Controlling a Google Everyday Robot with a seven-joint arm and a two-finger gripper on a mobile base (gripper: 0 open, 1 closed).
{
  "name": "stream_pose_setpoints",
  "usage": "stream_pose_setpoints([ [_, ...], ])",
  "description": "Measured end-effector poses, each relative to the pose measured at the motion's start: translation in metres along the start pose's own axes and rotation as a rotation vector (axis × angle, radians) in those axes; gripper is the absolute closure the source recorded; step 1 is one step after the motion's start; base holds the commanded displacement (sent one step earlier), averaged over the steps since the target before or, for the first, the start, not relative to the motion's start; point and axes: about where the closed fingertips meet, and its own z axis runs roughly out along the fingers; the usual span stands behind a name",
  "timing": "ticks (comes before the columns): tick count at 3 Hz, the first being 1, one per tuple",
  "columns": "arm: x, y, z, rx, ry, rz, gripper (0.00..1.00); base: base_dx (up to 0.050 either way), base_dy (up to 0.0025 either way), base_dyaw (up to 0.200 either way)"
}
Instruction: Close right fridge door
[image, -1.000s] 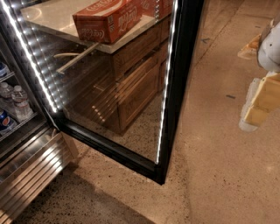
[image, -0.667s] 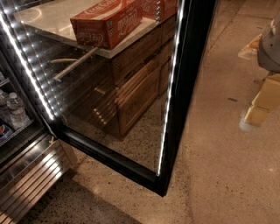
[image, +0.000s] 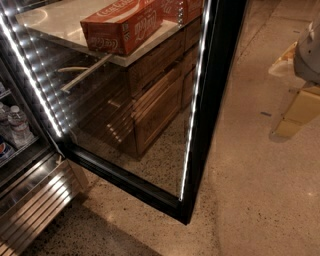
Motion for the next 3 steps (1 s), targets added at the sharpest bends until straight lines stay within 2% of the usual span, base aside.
stream_pose_setpoints([
  [3,0.0000,0.0000,0.0000,0.000,0.000,0.000,0.89,0.000,0.00000,0.000],
])
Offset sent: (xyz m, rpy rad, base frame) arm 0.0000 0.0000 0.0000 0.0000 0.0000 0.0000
